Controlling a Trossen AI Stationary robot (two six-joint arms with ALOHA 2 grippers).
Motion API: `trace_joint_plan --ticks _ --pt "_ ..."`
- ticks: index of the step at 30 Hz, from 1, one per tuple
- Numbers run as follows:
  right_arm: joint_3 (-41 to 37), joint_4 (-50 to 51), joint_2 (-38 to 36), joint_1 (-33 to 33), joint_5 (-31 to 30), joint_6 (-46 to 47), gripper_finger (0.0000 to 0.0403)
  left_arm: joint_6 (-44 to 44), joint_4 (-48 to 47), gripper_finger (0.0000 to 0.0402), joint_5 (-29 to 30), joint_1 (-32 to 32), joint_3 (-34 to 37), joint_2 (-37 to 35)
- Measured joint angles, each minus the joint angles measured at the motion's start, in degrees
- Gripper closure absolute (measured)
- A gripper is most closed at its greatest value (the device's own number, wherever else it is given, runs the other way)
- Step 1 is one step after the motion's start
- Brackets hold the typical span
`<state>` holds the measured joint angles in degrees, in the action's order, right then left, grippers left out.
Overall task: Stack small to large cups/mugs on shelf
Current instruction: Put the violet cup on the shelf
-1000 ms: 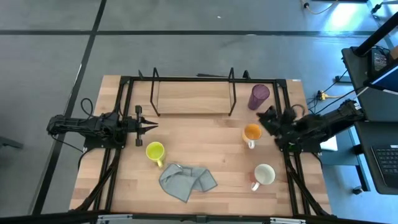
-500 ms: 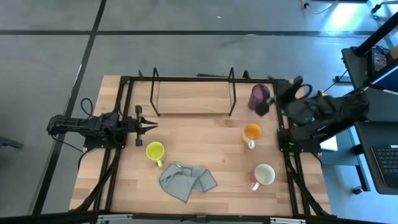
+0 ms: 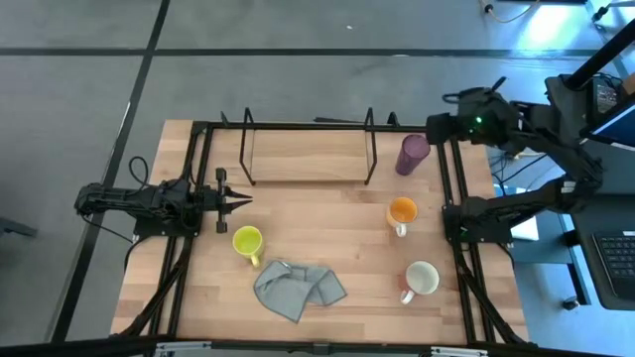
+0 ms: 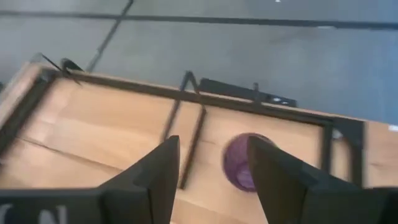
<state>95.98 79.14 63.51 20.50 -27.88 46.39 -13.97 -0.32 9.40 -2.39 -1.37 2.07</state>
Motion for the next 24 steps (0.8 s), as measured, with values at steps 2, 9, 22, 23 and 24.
trace_joint_plan --ticks 2,9,22,23,24 --pt "0.00 -2.68 0.30 0.69 0.82 -0.10 0.0215 0.00 0.02 0.0369 0.00 0.00 0.00 0.00" --pt "0.02 -9.43 0.56 0.71 1.09 -0.51 0.0215 0.00 0.01 0.0369 -0.02 0.00 0.00 0.00" --pt "0.00 -14.87 0.52 0.71 0.97 1.03 0.0215 0.02 0.00 0.0369 -0.02 0.00 0.00 0.00" --pt "0.02 -15.59 0.52 0.71 0.68 1.05 0.0215 0.00 0.00 0.0369 -0.02 0.00 0.00 0.00" --pt "0.01 -15.51 0.52 0.71 0.83 1.00 0.0215 0.00 0.00 0.0369 -0.02 0.00 0.00 0.02"
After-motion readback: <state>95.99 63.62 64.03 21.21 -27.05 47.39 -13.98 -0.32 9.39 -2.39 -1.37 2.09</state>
